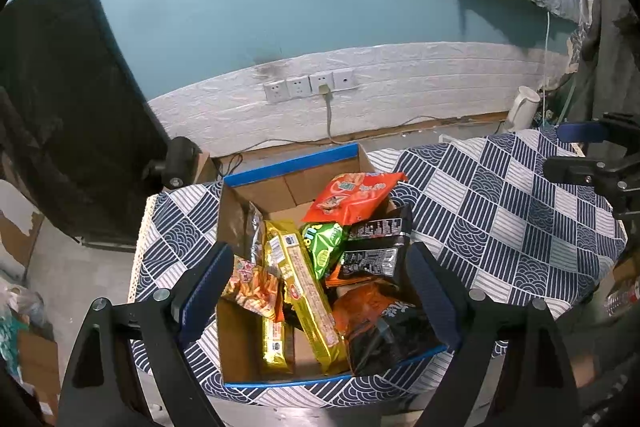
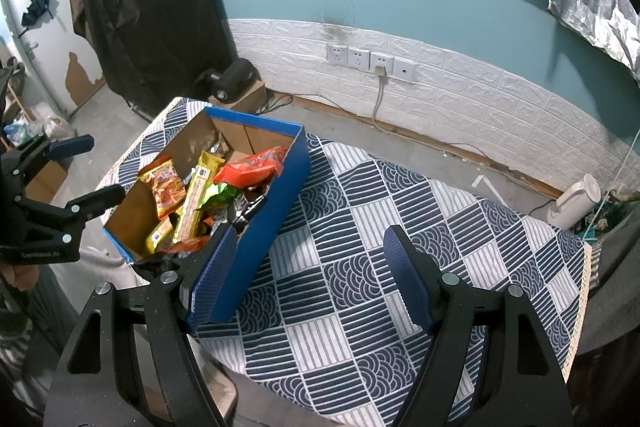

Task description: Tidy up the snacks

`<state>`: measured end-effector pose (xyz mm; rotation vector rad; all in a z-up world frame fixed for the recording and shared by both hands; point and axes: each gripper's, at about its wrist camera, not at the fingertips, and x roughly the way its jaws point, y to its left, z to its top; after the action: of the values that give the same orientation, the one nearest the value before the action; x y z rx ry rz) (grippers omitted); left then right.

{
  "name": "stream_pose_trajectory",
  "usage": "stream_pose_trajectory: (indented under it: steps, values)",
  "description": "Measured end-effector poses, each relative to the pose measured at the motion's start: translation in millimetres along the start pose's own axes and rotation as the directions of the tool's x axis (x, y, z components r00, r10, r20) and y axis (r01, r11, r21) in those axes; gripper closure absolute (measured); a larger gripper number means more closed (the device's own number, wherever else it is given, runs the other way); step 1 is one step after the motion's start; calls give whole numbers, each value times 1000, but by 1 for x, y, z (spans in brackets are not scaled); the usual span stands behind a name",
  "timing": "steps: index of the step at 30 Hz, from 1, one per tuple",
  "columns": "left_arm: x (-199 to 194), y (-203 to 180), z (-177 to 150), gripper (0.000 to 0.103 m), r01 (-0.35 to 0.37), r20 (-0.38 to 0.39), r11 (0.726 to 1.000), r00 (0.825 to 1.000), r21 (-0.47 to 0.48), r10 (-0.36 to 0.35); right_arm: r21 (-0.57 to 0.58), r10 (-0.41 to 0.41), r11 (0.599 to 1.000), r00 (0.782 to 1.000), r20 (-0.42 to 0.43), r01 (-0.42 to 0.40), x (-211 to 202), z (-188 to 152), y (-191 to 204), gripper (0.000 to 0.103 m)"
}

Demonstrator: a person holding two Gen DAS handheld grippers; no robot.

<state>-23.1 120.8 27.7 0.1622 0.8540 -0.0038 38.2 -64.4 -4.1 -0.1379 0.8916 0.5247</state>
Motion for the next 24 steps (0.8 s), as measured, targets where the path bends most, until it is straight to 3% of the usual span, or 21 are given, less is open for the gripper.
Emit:
stream_pose_trajectory:
  steps: [24]
  values:
    - [1,0,-2,14,-8,-13,1000,1000,5,8,-3,-1,1000,1000,-7,1,0,-2,-1,27]
